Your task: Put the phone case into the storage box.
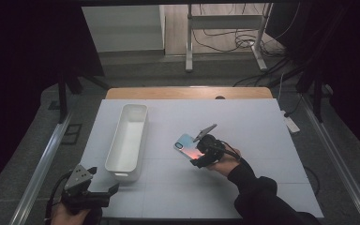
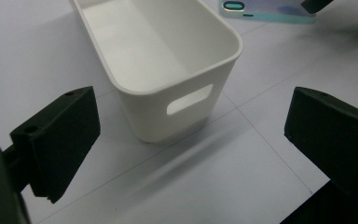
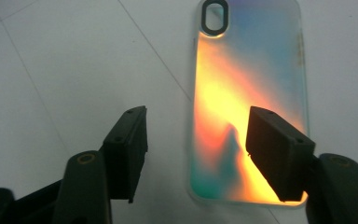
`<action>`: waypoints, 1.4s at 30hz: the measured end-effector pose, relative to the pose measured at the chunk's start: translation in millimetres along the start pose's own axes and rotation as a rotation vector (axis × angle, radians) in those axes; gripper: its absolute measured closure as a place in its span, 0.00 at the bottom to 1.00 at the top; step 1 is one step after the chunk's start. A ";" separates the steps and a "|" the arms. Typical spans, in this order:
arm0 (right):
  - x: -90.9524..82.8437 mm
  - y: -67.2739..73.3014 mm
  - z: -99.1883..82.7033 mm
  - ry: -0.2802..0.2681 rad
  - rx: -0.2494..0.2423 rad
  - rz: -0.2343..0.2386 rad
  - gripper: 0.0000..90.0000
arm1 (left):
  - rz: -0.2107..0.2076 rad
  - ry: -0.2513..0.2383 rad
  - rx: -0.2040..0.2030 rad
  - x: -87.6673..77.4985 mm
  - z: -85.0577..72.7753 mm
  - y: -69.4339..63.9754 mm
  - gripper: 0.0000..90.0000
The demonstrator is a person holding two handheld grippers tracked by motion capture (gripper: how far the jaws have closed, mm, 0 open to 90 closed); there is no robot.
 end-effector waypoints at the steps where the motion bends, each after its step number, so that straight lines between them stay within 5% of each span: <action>1: 0.2 -1.1 -0.2 0.000 0.002 -0.004 0.39 | 0.000 0.000 0.000 0.0 0.0 0.0 0.05; 14: 2.6 -14.2 -3.3 -0.006 0.027 -0.031 0.20 | 0.000 0.000 0.000 0.0 0.0 0.0 0.05; 21: 6.9 -22.0 -5.8 -0.009 0.034 -0.068 0.00 | 0.000 0.001 0.000 0.1 0.1 0.0 0.05; 42: 29.7 -17.9 -8.7 0.049 0.017 -0.028 0.00 | -0.001 0.002 0.001 0.0 0.0 -0.1 0.05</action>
Point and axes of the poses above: each handheld gripper's, and its own axes: x roughly forward along the jaws, z roughly out of its top, y roughly to its left, the point moved 2 cm from there along x, roughly forward along the jaws, and after that the axes turned 15 degrees about -z, right-handed, at the moved point
